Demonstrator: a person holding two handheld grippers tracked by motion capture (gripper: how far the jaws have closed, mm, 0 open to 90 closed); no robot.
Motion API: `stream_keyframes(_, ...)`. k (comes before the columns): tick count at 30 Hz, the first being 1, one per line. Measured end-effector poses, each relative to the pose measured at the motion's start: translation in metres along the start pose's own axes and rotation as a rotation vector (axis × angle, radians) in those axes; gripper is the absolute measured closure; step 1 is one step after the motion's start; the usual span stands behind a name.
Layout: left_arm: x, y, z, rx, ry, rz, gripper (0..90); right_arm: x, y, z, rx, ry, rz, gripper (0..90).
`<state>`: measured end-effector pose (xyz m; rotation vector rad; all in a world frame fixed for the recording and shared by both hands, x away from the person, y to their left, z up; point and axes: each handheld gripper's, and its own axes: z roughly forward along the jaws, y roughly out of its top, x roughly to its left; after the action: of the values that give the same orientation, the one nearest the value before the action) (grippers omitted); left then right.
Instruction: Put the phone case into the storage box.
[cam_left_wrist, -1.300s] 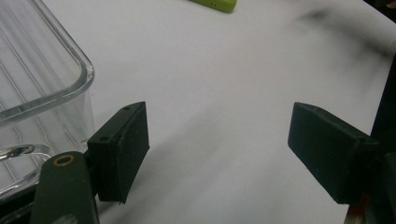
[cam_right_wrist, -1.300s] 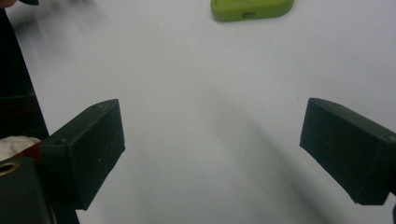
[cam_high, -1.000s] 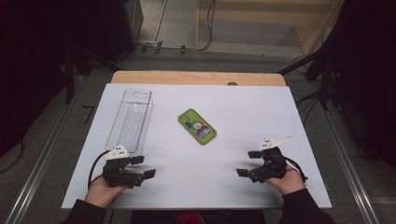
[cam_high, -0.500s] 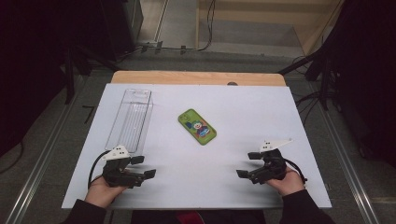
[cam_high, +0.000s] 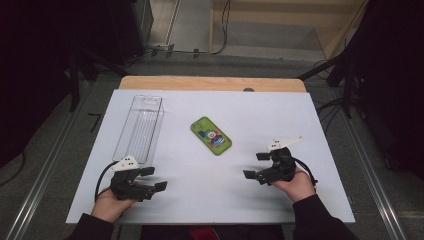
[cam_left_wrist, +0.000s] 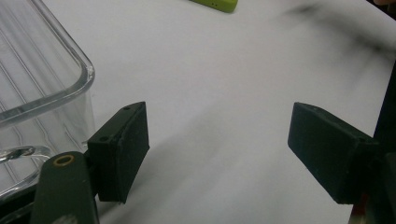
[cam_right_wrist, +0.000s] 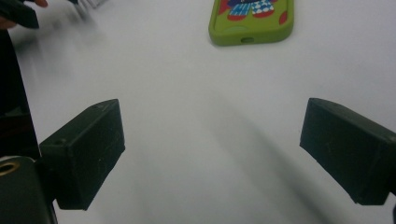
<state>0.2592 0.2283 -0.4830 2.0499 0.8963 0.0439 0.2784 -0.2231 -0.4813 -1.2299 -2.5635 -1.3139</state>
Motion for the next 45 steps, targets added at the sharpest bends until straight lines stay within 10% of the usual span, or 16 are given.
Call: stream_keyframes(45,0.000,0.000,0.000,0.007,0.002,0.004,21.0,-0.015,0.102,0.082,0.056,-0.119,-0.020,4.9)
